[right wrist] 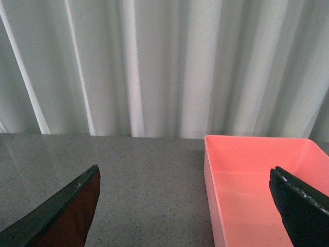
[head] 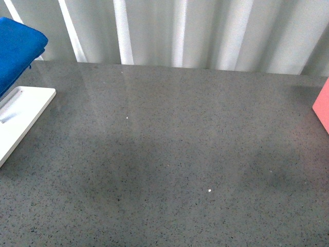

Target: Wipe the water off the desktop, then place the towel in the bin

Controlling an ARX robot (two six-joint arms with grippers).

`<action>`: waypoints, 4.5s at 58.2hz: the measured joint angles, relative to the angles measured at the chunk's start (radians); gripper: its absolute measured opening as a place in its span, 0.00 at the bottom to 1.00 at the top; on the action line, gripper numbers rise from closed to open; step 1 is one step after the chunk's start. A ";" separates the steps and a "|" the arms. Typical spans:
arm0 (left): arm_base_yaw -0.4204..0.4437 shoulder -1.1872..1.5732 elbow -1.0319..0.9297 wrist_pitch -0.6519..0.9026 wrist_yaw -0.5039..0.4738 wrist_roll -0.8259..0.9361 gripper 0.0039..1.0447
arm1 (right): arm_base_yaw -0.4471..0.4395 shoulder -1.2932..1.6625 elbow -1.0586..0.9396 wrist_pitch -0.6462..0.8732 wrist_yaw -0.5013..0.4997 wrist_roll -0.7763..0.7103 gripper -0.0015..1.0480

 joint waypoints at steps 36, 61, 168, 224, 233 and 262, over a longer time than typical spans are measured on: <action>0.134 1.376 1.002 -0.162 0.045 0.248 0.94 | 0.000 0.000 0.000 0.000 0.000 0.000 0.93; 0.180 1.759 1.201 -0.037 -0.049 0.399 0.94 | 0.000 0.000 0.000 0.000 0.000 0.000 0.93; 0.171 1.675 1.080 0.050 0.120 0.289 0.03 | 0.000 0.000 0.000 0.000 0.000 0.000 0.93; -0.096 1.361 1.107 0.153 0.564 -0.428 0.03 | 0.000 0.000 0.000 0.000 0.000 0.000 0.93; -0.169 1.320 1.060 0.214 0.577 -0.502 0.03 | 0.000 0.000 0.000 0.000 0.000 0.000 0.93; -0.252 1.326 1.022 0.210 0.517 -0.444 0.03 | -0.094 0.474 0.193 -0.071 0.048 0.071 0.93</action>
